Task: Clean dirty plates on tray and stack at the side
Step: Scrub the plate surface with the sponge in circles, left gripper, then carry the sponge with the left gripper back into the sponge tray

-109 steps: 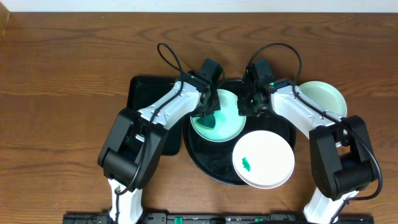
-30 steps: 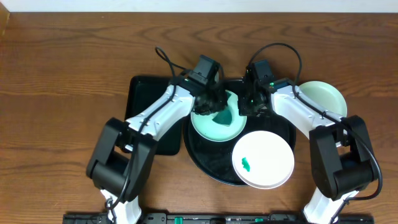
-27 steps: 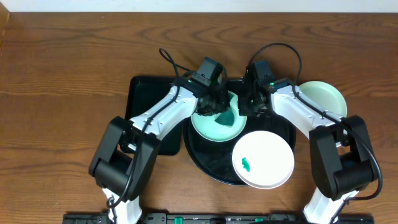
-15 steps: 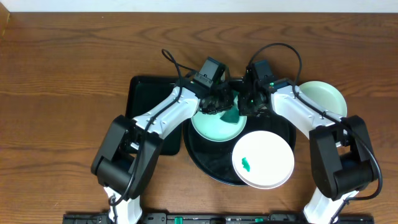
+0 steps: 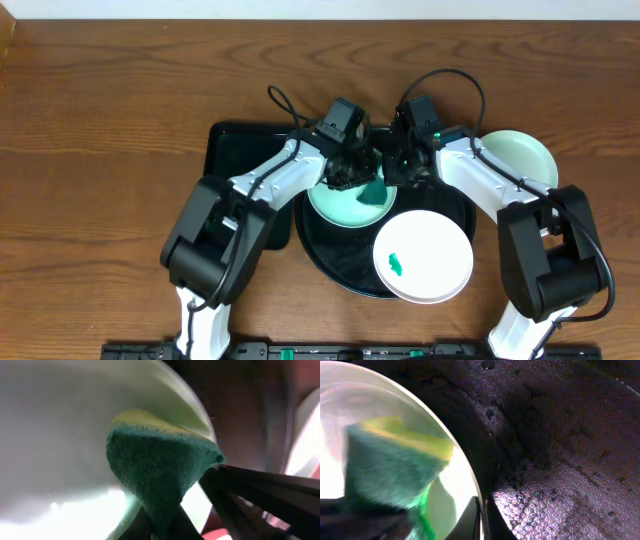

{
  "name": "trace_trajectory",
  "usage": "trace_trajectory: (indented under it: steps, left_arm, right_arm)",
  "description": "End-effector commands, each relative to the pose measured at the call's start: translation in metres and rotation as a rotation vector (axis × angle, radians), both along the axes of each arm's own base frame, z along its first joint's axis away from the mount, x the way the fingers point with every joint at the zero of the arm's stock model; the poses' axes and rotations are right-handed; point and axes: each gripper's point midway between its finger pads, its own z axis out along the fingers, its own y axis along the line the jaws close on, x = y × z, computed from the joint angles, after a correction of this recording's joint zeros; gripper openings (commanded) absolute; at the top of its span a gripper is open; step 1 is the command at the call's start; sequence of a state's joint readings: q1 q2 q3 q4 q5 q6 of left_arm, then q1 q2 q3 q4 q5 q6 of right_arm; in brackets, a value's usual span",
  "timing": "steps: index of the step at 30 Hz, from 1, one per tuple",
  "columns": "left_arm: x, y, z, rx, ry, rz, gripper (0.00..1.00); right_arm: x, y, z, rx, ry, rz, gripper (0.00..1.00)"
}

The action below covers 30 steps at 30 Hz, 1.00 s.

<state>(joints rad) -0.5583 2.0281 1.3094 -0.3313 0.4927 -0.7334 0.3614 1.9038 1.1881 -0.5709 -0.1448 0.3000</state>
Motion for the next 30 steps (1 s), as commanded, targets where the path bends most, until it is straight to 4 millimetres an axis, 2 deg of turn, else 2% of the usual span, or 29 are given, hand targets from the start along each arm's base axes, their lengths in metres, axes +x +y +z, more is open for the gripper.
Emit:
trace_trajectory:
  steps: [1, 7, 13, 17, 20, 26, 30]
  left_arm:
    - [0.005, -0.001, -0.002, 0.003, -0.019, -0.019, 0.07]
    - [0.005, 0.013, -0.006, 0.081, -0.043, -0.029, 0.08]
    - [0.009, 0.057, -0.007, 0.324, -0.12, -0.021, 0.07]
    - [0.014, 0.07, 0.004, 0.386, -0.169, -0.003, 0.07]
    - [0.019, 0.069, 0.021, 0.374, -0.216, -0.003, 0.07]
    - [0.024, 0.067, 0.076, 0.307, -0.326, 0.025, 0.08]
    - [0.026, 0.078, 0.106, 0.29, -0.38, 0.051, 0.07]
  right_arm:
    - [-0.007, 0.007, -0.007, 0.002, 0.019, 0.023, 0.01]
    - [-0.007, 0.007, -0.007, 0.002, 0.019, 0.023, 0.01]
    - [-0.007, 0.007, -0.007, 0.002, 0.019, 0.023, 0.01]
    - [-0.007, 0.007, -0.007, 0.002, 0.019, 0.023, 0.01]
    - [-0.007, 0.007, -0.007, 0.002, 0.019, 0.023, 0.01]
    - [-0.007, 0.007, -0.007, 0.002, 0.019, 0.023, 0.01]
    - [-0.007, 0.007, -0.007, 0.002, 0.019, 0.023, 0.01]
